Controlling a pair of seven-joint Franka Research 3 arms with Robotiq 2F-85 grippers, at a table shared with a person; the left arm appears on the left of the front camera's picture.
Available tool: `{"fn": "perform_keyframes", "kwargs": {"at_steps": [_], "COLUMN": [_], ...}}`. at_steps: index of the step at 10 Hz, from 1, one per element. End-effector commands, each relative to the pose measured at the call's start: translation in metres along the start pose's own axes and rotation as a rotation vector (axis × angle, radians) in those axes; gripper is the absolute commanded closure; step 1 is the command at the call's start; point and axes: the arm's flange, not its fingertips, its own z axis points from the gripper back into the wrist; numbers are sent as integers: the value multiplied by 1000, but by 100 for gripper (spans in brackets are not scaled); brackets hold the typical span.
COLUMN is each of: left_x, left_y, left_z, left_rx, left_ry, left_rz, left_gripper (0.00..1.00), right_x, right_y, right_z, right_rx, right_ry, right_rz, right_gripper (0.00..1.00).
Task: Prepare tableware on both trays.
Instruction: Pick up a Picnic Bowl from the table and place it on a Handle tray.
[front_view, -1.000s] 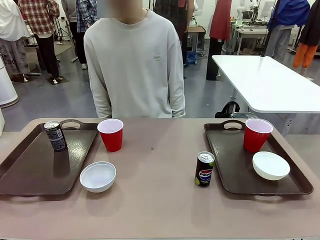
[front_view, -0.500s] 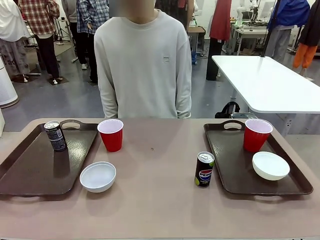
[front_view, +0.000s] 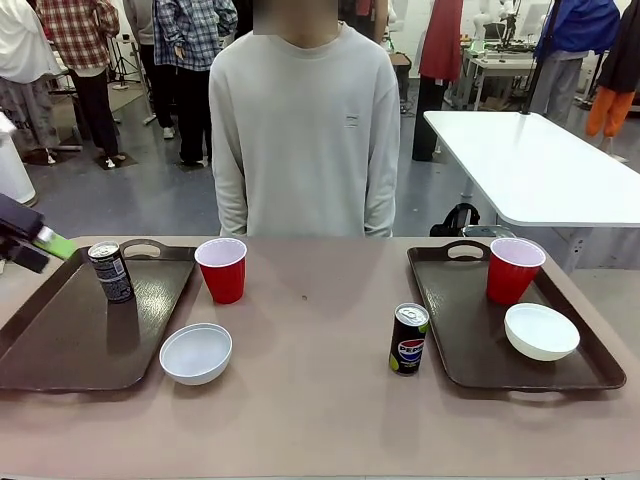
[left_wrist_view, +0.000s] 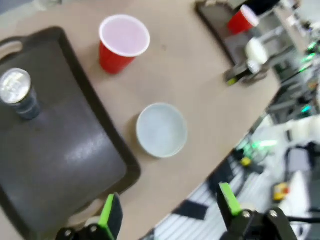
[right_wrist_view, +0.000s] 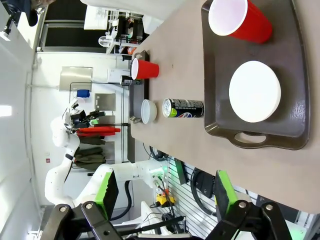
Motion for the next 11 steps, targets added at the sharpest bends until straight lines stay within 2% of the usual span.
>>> {"fn": "perform_keyframes", "kwargs": {"at_steps": [1, 3, 4, 6, 7, 10, 11], "left_x": [-12, -3, -1, -1, 27, 27, 29], "left_y": [-25, -57, -70, -81, -83, -83, -87], "left_z": [-47, -87, -102, -126, -102, -102, -110], "left_rx": [186, 330, 378, 475, 349, 349, 383], "left_ry": [100, 184, 189, 124, 203, 203, 195], "left_rz": [-69, -181, -224, -299, -255, -255, -268], "left_gripper": [0, 0, 0, 0, 0, 0, 0], "right_x": [-3, -3, -3, -3, -3, -3, -3], "right_y": [0, 0, 0, 0, 0, 0, 0], "right_z": [2, 2, 2, 2, 2, 2, 2], "right_rx": [-5, -5, -5, -5, -5, -5, -5], "right_ry": [13, 13, 13, 13, 13, 13, 13], "right_rz": [10, 10, 10, 10, 10, 10, 10], "right_gripper": [0, 0, 0, 0, 0, 0, 0]}}
